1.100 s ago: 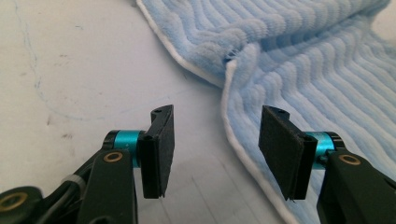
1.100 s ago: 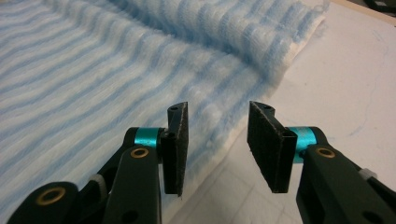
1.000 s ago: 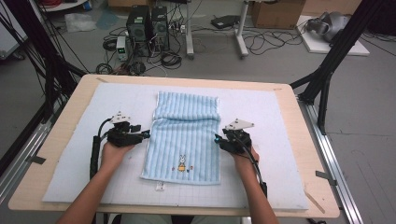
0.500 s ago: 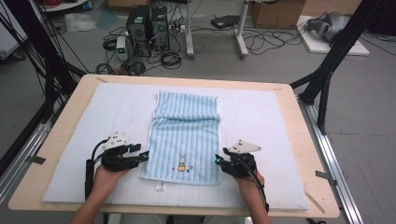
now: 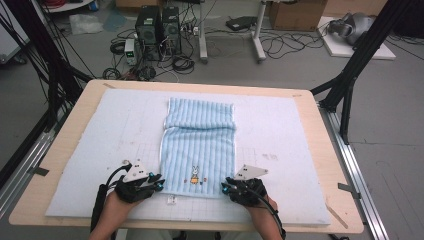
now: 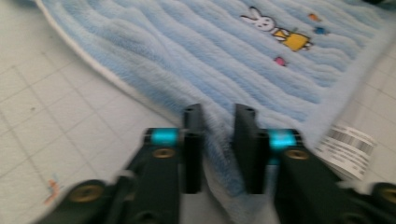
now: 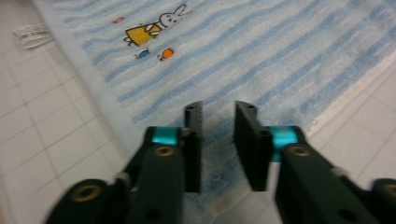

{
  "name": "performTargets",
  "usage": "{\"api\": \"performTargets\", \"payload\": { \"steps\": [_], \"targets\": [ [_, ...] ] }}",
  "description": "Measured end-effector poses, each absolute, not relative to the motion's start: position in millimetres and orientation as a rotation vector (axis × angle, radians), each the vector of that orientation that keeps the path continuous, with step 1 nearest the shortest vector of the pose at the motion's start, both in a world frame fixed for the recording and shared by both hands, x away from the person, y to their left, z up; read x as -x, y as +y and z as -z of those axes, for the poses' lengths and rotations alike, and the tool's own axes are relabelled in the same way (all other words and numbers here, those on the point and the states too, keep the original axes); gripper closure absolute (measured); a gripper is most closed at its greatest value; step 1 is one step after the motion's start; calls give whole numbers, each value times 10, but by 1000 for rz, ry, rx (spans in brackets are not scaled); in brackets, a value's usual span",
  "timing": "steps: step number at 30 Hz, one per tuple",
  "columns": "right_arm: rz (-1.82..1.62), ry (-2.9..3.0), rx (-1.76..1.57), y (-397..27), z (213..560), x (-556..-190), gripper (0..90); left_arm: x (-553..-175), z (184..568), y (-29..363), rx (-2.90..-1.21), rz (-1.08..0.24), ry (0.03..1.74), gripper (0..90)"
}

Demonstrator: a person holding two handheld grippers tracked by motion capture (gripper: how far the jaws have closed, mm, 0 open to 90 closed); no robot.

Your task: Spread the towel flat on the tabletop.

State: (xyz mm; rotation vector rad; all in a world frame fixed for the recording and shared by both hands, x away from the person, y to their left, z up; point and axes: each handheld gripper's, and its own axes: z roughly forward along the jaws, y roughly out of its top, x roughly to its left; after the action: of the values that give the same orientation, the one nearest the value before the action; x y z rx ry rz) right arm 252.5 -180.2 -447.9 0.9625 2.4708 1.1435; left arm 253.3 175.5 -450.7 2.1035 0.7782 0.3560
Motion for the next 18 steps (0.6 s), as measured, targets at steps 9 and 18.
{"api": "performTargets", "payload": {
  "steps": [9, 18],
  "targets": [
    [-1163, 2599, -882, -1859, 4445, -2468, 872, -2415, 4518, 1863, -2068, -223, 786, 855],
    [-1186, 2725, -785, -1936, 4425, -2247, 873, -2118, 4512, 1929, -2083, -146, 748, 847]
  ]
}}
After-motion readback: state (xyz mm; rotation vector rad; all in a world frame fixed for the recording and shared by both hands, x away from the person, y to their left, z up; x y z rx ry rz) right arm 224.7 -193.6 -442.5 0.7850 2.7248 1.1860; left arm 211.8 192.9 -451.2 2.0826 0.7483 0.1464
